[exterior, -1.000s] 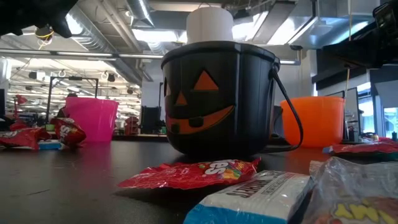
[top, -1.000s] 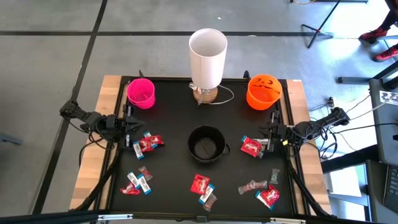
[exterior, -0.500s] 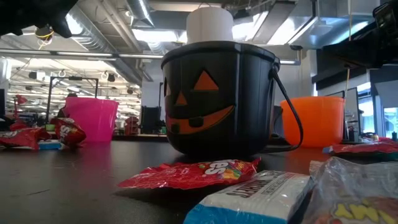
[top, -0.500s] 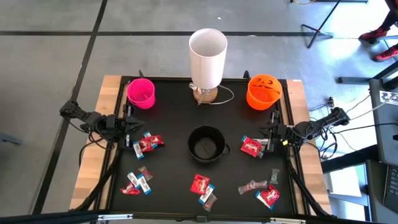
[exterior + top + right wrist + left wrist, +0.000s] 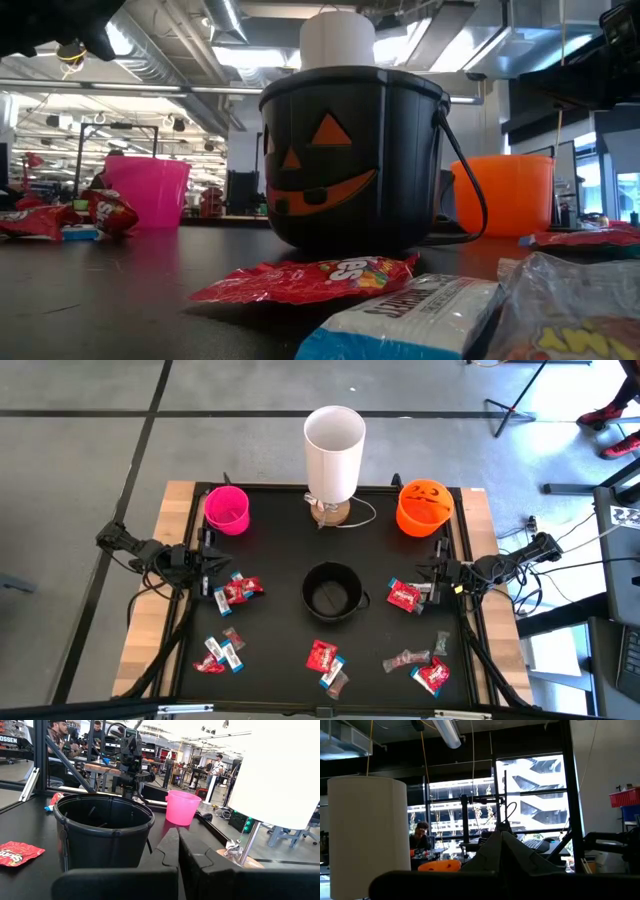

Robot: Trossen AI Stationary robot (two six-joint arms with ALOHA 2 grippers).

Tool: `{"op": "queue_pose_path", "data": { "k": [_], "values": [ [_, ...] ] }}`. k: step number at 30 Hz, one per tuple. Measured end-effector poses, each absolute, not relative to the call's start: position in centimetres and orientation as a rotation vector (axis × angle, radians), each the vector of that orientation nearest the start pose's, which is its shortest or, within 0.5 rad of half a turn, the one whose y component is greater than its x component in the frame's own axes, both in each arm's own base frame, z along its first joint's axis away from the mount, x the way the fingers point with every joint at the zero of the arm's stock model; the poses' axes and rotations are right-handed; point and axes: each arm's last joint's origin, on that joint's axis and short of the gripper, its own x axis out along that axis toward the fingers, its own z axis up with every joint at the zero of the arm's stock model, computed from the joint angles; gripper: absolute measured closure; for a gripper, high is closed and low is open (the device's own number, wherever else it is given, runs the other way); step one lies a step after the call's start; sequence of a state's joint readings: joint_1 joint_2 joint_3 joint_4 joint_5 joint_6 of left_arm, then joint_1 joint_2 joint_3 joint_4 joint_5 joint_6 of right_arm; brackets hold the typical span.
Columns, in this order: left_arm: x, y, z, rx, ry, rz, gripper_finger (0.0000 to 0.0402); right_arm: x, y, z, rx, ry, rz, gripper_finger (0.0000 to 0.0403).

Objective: Sort candy

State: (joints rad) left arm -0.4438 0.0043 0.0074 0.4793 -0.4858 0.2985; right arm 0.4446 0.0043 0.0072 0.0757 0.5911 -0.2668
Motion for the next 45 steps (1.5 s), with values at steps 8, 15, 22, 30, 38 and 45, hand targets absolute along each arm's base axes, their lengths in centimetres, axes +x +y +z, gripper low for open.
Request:
{"op": "queue_pose_path", "data": {
  "k": [8, 15, 22, 30, 38, 45],
  "values": [
    [8.12, -2.37, 20.87, 0.078, -0.420, 0.104, 0.0398, 9.03, 2.51, 17.26, -0.227, -0.049, -0.154, 0.0402],
    [8.12, -2.36, 20.87, 0.078, -0.420, 0.105, 0.0398, 9.03, 2.52, 17.26, -0.227, -0.049, -0.154, 0.0402],
    [8.12, -2.36, 20.87, 0.078, -0.420, 0.105, 0.0398, 9.03, 2.52, 17.25, -0.227, -0.049, -0.154, 0.0402],
    [8.12, -2.37, 20.87, 0.078, -0.420, 0.104, 0.0398, 9.03, 2.52, 17.27, -0.227, -0.050, -0.154, 0.0402],
    [8.13, -2.37, 20.86, 0.078, -0.419, 0.104, 0.0398, 9.00, 2.50, 17.60, -0.207, -0.083, -0.159, 0.0402],
    [8.12, -2.37, 20.87, 0.078, -0.420, 0.105, 0.0398, 8.99, 2.50, 17.65, -0.195, -0.089, -0.158, 0.0402]
  ]
}}
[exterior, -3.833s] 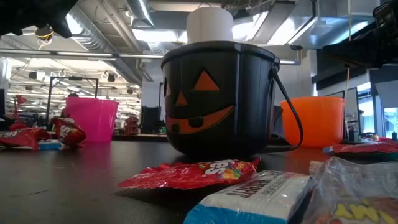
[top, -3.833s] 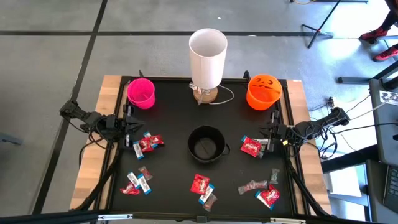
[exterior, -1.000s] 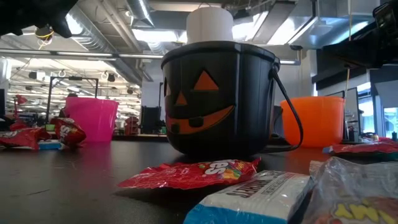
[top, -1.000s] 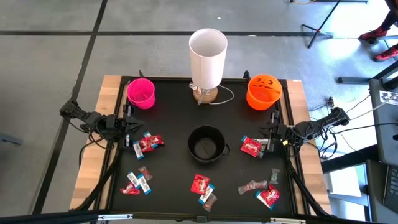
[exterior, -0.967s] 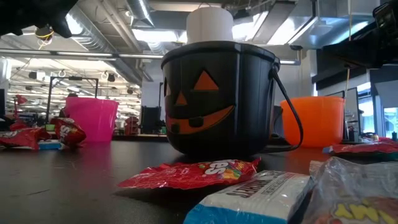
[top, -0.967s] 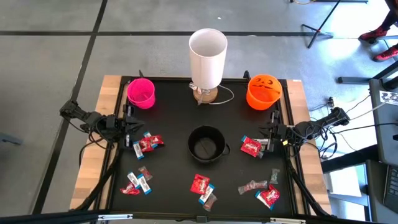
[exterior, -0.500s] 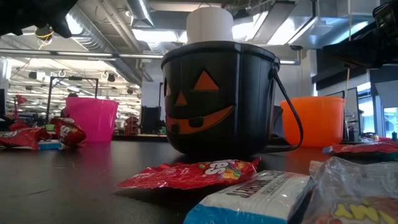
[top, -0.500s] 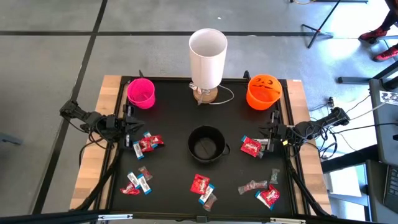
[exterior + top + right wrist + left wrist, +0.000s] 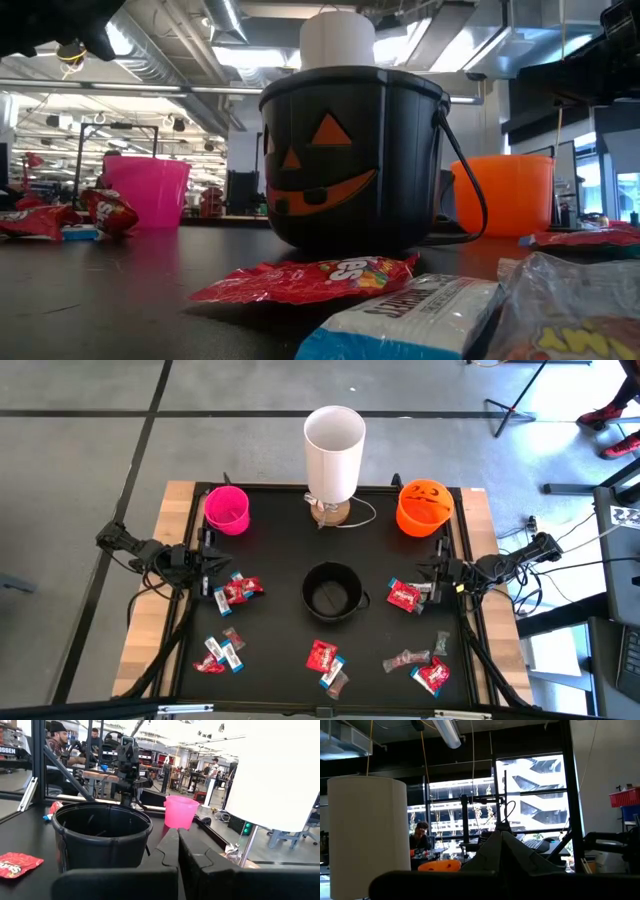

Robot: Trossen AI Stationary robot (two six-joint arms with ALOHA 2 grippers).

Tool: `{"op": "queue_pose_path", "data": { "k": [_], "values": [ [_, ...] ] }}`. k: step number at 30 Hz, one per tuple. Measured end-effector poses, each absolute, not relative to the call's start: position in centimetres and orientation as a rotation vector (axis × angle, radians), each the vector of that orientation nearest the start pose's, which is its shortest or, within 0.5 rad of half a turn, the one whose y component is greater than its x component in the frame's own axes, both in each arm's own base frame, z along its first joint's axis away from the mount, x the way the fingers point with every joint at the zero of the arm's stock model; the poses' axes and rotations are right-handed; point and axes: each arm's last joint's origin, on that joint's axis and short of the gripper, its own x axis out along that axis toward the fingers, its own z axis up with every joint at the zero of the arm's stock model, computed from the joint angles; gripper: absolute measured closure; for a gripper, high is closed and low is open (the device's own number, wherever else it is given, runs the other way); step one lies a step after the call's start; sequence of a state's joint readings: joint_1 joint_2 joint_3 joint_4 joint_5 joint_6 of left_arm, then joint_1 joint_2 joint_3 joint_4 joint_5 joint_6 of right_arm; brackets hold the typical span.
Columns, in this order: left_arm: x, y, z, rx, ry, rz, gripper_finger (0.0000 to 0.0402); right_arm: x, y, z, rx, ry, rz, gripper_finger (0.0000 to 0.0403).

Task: Sort candy
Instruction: Put the red candy pack into the orange bucket

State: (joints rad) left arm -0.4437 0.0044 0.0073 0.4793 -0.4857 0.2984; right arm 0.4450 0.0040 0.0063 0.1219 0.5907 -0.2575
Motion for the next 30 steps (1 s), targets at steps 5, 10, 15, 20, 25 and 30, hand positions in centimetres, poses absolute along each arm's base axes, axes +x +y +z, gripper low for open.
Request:
{"op": "queue_pose_path", "data": {
  "k": [5, 10, 15, 20, 25, 30],
  "values": [
    [8.1, -2.4, 20.9, 0.078, -0.419, 0.105, 0.0398, 8.9, 2.5, 18.2, -0.138, -0.142, -0.163, 0.0402],
    [8.1, -2.4, 20.9, 0.078, -0.419, 0.104, 0.0398, 8.8, 2.5, 18.8, -0.114, -0.205, -0.130, 0.0402],
    [8.1, -2.4, 20.9, 0.078, -0.420, 0.105, 0.0398, 8.8, 2.5, 19.0, -0.102, -0.228, -0.120, 0.0402],
    [8.1, -2.4, 20.9, 0.078, -0.420, 0.105, 0.0398, 8.7, 2.5, 19.4, -0.063, -0.266, -0.120, 0.0402],
    [8.1, -2.4, 20.9, 0.078, -0.420, 0.105, 0.0398, 8.6, 2.5, 19.7, -0.051, -0.301, -0.099, 0.0402],
    [8.1, -2.4, 20.9, 0.078, -0.419, 0.104, 0.0398, 8.5, 2.5, 20.1, -0.031, -0.338, -0.097, 0.0402]
  ]
}}
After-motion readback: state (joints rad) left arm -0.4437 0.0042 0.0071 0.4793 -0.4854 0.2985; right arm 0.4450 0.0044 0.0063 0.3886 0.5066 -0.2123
